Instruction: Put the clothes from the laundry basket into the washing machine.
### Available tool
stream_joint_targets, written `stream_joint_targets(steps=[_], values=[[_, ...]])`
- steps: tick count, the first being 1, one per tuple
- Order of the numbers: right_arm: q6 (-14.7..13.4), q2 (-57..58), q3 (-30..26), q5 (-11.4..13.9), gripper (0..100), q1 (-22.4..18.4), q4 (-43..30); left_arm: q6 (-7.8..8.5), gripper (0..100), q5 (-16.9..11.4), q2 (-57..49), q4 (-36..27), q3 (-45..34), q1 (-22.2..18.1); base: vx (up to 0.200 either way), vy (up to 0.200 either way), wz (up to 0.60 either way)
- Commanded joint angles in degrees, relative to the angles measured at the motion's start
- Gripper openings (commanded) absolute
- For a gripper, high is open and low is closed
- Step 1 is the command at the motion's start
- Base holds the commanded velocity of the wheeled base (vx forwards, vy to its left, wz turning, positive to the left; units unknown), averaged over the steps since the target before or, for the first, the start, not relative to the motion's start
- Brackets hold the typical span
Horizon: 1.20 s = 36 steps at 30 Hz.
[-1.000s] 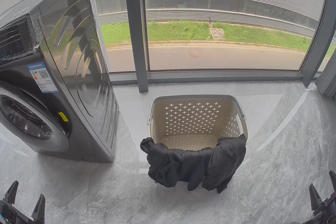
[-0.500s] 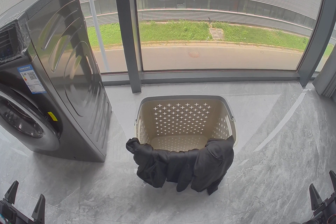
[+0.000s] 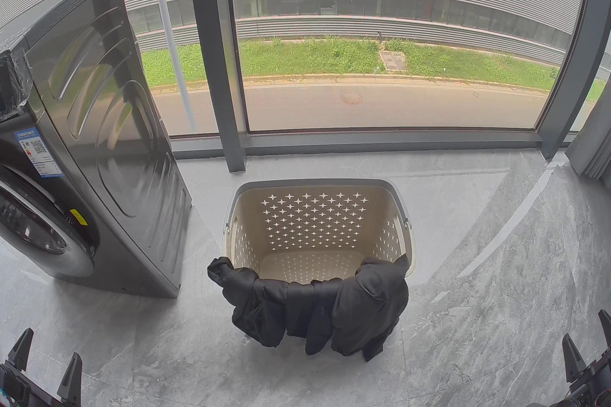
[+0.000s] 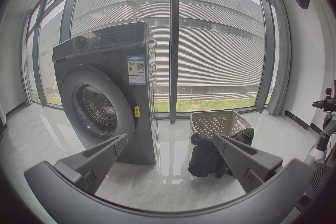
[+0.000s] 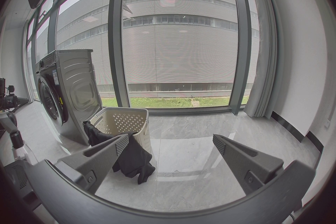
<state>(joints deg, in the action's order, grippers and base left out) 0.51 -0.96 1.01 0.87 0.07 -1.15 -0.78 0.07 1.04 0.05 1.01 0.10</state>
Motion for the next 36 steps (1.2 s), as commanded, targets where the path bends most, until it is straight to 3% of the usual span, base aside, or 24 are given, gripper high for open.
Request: stream_joint_targets(steps=[1,36], values=[[0.10,0.00,-0.48,0.01,100,0.01,0.00,-0.01,100,0.01,-0.86,0.04,-0.92,0.08,0.200,0.000,0.00],[0.02,-0.09,-0.48,0.01,100,0.01,0.00,-0.10,100,0.01,-0.86,0.04,-0.92,-0.01,0.074,0.000,0.00]])
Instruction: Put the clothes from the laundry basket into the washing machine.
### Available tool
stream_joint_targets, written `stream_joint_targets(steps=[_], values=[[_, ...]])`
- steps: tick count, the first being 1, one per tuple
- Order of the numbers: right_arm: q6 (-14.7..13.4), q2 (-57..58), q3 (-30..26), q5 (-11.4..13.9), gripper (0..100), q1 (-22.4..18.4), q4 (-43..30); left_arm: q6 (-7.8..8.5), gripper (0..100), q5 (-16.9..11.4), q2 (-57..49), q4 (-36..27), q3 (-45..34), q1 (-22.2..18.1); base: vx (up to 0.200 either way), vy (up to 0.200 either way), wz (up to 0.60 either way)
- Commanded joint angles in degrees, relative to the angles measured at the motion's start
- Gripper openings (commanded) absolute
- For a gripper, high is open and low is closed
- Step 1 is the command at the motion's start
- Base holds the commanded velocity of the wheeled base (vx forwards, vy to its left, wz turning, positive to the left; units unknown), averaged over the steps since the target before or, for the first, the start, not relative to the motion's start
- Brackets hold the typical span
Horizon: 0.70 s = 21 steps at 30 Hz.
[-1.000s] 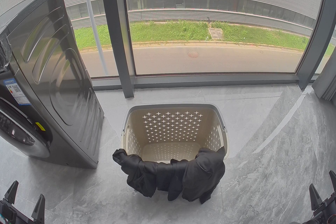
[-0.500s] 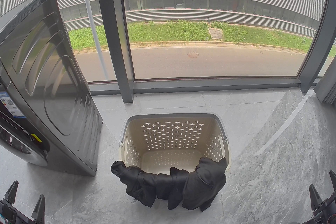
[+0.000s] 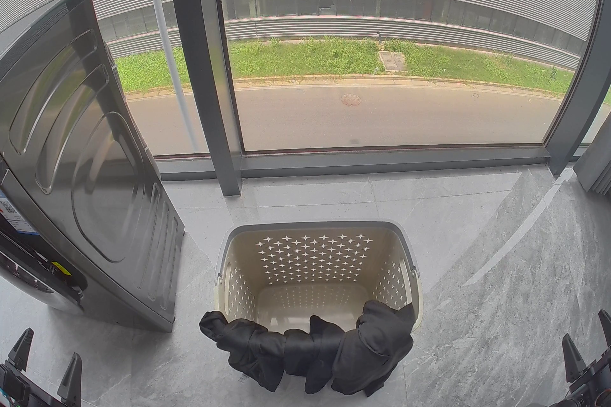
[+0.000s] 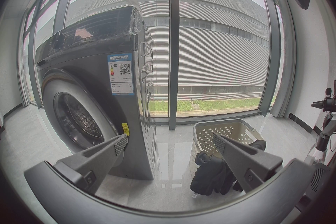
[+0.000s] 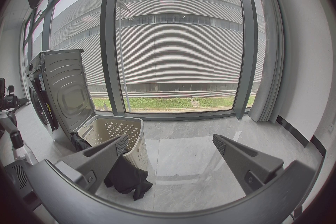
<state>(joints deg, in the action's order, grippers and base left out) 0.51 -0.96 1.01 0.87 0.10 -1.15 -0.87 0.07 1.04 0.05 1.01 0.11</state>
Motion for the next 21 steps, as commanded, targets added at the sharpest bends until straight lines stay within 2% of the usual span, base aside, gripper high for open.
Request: stream_joint_targets(steps=[1,4,13,19,21], values=[[0.02,0.00,-0.48,0.01,100,-0.01,0.00,-0.01,100,0.01,-0.86,0.04,-0.92,-0.02,0.000,0.000,0.00],[0.02,-0.09,-0.57,0.01,100,-0.01,0.00,0.07,100,0.01,-0.86,0.04,-0.92,0.07,0.000,0.000,0.00],[0.02,-0.09,-0.57,0.01,100,-0.01,0.00,-0.01,100,0.01,-0.86,0.04,-0.92,-0.02,0.200,0.000,0.00],[0.02,0.00,-0.57,0.01,100,-0.01,0.00,0.07,100,0.01,-0.86,0.04,-0.92,-0.02,0.000,0.000,0.00],[0.02,-0.09,-0.48,0.01,100,-0.01,0.00,-0.10,100,0.01,-0.86,0.04,-0.92,0.07,0.200,0.000,0.00]])
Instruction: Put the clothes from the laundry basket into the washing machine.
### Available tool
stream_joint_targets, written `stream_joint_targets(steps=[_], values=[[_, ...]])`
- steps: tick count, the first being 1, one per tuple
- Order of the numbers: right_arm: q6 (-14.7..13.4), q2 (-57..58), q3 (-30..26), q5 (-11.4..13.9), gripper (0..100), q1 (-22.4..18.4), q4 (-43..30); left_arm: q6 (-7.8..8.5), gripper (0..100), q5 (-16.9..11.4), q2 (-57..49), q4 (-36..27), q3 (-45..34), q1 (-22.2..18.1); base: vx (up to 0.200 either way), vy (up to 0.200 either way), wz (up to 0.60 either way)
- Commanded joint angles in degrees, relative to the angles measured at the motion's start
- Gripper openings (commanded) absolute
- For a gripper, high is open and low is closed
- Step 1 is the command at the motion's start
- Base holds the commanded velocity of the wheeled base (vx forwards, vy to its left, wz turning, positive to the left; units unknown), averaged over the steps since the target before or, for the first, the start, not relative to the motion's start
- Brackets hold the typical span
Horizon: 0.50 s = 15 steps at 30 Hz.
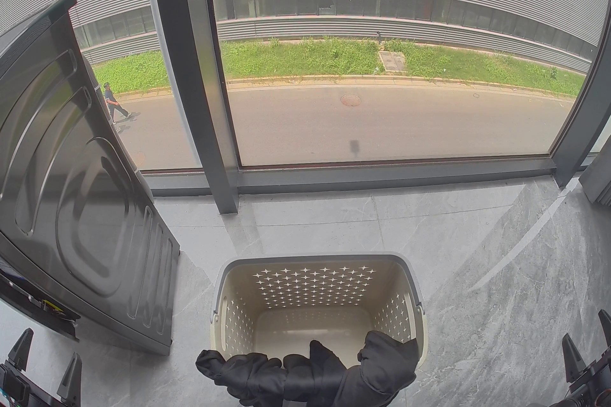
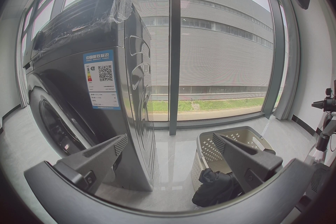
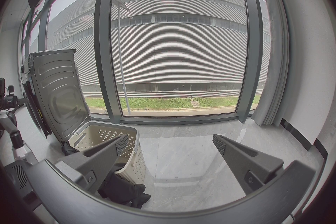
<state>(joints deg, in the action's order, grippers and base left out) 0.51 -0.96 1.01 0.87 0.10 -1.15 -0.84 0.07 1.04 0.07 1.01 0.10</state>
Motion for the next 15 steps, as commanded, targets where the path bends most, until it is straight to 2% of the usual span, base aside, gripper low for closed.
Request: stream_joint_targets(steps=[1,4,15], values=[[0.02,0.00,-0.57,0.01,100,-0.01,0.00,-0.13,100,0.01,-0.86,0.01,-0.92,-0.01,0.200,0.000,0.00],[0.02,0.00,-0.57,0.01,100,-0.01,0.00,-0.04,100,0.01,-0.86,0.01,-0.92,0.08,0.200,0.000,0.00],[0.02,0.00,-0.48,0.01,100,-0.01,0.00,-0.04,100,0.01,-0.86,0.01,-0.92,-0.01,0.000,0.000,0.00]])
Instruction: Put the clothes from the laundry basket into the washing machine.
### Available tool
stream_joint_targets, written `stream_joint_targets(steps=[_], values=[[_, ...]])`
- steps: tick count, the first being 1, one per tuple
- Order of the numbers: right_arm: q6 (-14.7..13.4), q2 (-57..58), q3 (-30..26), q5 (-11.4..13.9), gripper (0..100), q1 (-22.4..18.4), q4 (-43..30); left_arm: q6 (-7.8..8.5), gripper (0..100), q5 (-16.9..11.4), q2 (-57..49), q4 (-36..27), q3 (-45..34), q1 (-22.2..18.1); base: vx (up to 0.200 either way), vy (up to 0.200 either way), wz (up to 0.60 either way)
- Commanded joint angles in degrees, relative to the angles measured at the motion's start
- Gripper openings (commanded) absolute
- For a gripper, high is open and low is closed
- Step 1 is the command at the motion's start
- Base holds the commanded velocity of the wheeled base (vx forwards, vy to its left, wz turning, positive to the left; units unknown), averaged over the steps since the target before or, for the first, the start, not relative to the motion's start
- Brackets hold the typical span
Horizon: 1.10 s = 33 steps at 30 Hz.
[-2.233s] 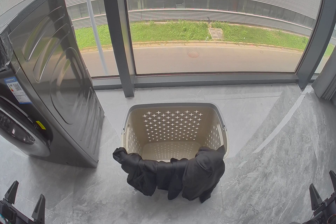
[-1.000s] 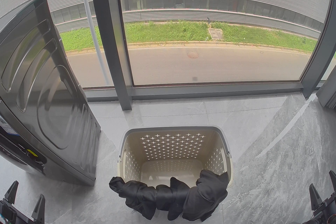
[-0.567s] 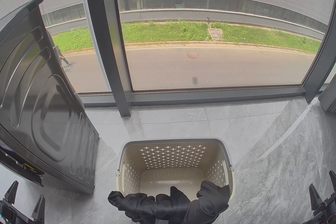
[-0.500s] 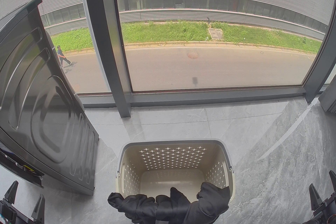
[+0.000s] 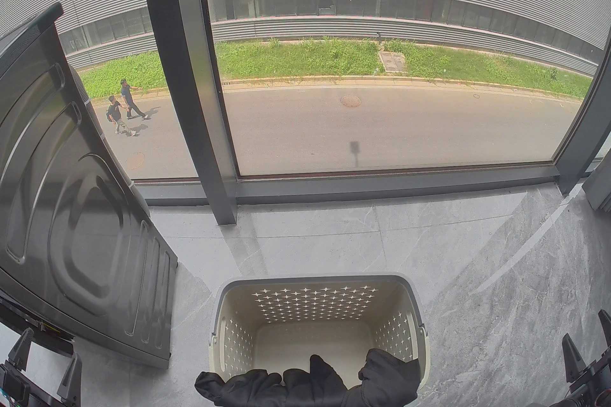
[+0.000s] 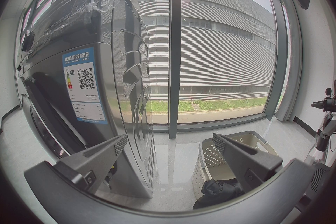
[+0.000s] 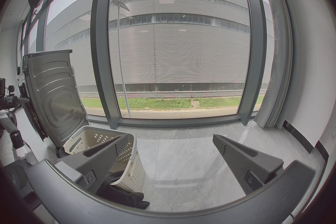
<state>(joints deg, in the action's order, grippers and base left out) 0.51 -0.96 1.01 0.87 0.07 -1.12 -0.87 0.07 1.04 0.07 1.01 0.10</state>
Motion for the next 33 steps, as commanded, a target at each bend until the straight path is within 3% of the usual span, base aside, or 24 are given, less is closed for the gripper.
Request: stream_joint_targets(steps=[1,7,33], values=[[0.02,0.00,-0.48,0.01,100,0.01,-0.02,-0.01,100,0.01,-0.86,0.01,-0.92,-0.01,0.000,0.000,0.00],[0.02,-0.09,-0.57,0.01,100,0.01,-0.02,-0.01,100,0.01,-0.86,0.01,-0.92,-0.01,0.200,0.000,0.00],[0.02,-0.09,-0.57,0.01,100,0.01,-0.02,-0.01,100,0.01,-0.86,0.01,-0.92,-0.01,0.000,0.000,0.00]])
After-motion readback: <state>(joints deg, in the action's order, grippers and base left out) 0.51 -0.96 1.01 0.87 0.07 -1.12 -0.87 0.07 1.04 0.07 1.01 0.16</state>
